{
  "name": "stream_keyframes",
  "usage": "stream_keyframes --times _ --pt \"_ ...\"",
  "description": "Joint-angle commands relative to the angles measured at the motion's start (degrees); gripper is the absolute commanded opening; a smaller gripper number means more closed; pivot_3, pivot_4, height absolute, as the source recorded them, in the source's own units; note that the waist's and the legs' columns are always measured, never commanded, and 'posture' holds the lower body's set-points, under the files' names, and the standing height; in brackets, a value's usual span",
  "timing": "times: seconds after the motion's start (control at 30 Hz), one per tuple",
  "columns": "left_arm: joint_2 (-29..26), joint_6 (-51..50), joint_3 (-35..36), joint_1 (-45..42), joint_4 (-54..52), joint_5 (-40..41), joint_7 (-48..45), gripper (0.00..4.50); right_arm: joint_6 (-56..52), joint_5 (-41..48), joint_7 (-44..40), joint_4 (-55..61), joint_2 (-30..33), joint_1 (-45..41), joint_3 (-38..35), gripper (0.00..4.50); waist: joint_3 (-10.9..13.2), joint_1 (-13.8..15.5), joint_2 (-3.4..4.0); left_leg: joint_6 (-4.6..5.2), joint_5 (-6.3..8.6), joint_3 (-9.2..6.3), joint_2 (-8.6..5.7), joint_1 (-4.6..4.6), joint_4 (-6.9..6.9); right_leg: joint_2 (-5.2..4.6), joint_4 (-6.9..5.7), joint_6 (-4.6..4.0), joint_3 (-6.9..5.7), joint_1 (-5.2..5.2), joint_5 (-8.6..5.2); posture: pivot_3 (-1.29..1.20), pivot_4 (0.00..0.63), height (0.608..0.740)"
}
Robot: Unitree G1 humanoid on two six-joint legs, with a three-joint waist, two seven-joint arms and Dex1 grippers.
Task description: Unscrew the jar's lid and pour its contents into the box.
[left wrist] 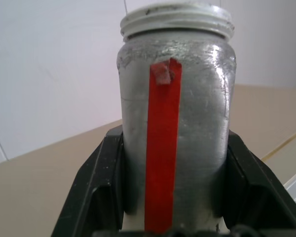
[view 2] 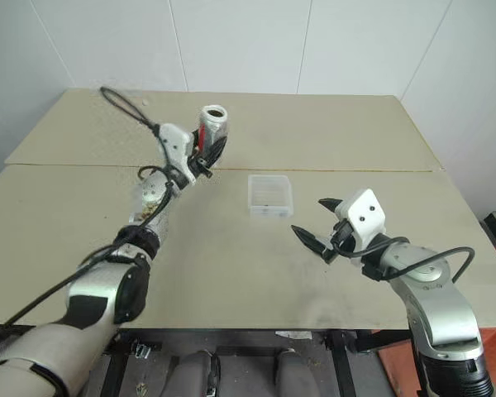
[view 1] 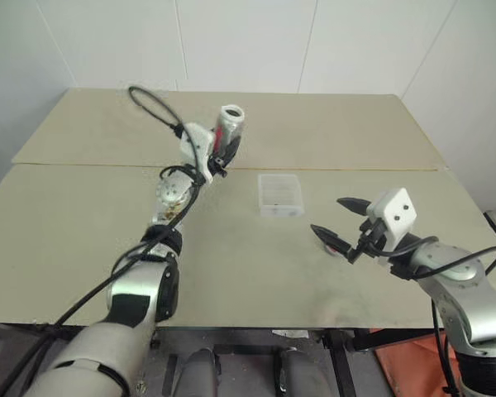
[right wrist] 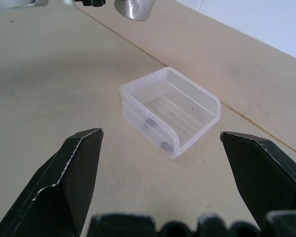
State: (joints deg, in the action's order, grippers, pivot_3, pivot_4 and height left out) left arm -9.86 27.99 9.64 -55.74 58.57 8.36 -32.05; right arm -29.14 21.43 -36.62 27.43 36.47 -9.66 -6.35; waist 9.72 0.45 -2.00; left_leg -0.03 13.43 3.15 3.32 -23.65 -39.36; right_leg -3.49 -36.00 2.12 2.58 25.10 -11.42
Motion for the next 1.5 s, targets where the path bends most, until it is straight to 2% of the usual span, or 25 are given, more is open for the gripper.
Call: stream_keyframes --times 0.03,0.17,0.27,0.33,0.47,0.63,0.83,0.9,1.1,1.33,1.5 --pt "0.8 -5.7 -0.3 8.5 -16.0 3.2 0.2 2.07 1.6 0.1 0.1 1.0 -0.3 -0.6 -0.5 4.45 0.0 -0.3 0.01 0.0 0.0 0.0 0.0 0.04 0.0 0.02 -0.04 0.0 0.03 0.0 0.0 0.0 0.15 0.74" --pt "2.6 -14.5 -0.9 20.0 -31.9 5.2 3.8 2.07 1.9 0.1 0.2 1.3 -0.8 0.0 0.2 4.45 0.0 -0.9 0.01 0.0 0.0 -0.02 0.02 0.16 0.01 0.04 -0.09 -0.01 0.08 -0.06 0.0 0.0 0.15 0.74" --pt "2.1 -17.3 -1.7 25.1 -37.4 3.2 6.5 2.07 2.5 -0.4 0.0 0.6 -0.9 0.0 0.7 4.45 0.0 -0.8 0.01 0.02 -0.04 -0.04 0.01 0.18 -0.01 0.04 -0.09 -0.04 0.07 -0.09 0.04 0.0 0.15 0.74" --pt "1.5 -17.9 -2.5 27.5 -38.8 1.3 7.8 2.07 2.7 -0.5 -0.2 0.1 -0.9 -0.4 0.8 4.45 0.0 -0.9 0.01 0.04 -0.06 -0.04 0.01 0.32 -0.01 0.04 -0.08 -0.04 0.07 -0.19 0.08 0.0 0.15 0.74" --pt "3.0 -23.4 -1.5 30.7 -42.3 4.4 10.4 2.07 3.1 -0.7 -0.7 -0.5 -0.7 -0.7 1.1 4.45 0.0 -1.1 0.01 0.04 -0.06 -0.04 0.02 0.8 0.0 0.05 -0.03 0.05 0.05 -0.69 0.01 0.0 0.15 0.74" --pt "1.6 -20.6 -4.1 35.2 -42.0 0.2 10.4 2.07 3.2 -0.8 -1.1 -0.7 -0.8 -0.4 1.0 4.45 0.0 -1.2 0.02 0.04 -0.06 -0.05 0.03 0.85 0.01 0.06 -0.01 0.24 0.05 -0.74 -0.11 0.0 0.15 0.74" --pt "1.7 -20.7 -4.2 37.2 -42.4 1.8 9.6 2.07 3.6 -1.6 -1.6 -1.4 -0.5 -0.9 1.4 4.45 0.0 -1.2 0.03 0.04 -0.06 -0.03 0.05 0.87 0.02 0.06 0.0 0.16 0.05 -0.75 -0.07 0.0 0.15 0.74" --pt "2.7 -21.2 -3.3 37.6 -43.2 3.0 10.7 2.78 3.8 -1.9 -1.8 -1.6 -0.4 -0.9 1.5 4.5 0.0 -1.2 0.03 0.04 -0.06 -0.03 0.05 0.86 0.02 0.06 0.01 0.16 0.05 -0.75 -0.07 0.0 0.15 0.74" --pt "2.7 -19.4 -3.4 39.8 -45.4 3.8 10.1 4.47 4.4 -2.6 -2.4 -2.3 -0.6 -1.4 1.6 4.5 0.0 -1.2 0.03 0.04 -0.06 -0.04 0.06 0.81 0.04 0.06 0.06 0.17 0.04 -0.71 -0.07 0.0 0.15 0.74" --pt "1.8 -18.4 -4.0 44.4 -50.9 2.9 9.8 4.47 4.8 -2.8 -3.1 -2.8 -0.3 -1.8 2.0 4.5 0.0 -1.3 0.03 0.04 -0.06 -0.02 0.07 0.81 0.08 0.06 0.12 0.18 0.04 -0.71 -0.09 0.0 0.15 0.74" --pt "-2.2 -17.5 -4.4 49.3 -56.6 2.0 7.5 4.47 5.4 -3.4 -4.2 -3.1 0.5 -1.9 2.6 4.5 0.0 -1.3 0.03 0.04 -0.06 -0.01 0.11 0.82 0.19 0.08 0.12 0.02 0.04 -0.65 -0.19 0.0 0.15 0.74"
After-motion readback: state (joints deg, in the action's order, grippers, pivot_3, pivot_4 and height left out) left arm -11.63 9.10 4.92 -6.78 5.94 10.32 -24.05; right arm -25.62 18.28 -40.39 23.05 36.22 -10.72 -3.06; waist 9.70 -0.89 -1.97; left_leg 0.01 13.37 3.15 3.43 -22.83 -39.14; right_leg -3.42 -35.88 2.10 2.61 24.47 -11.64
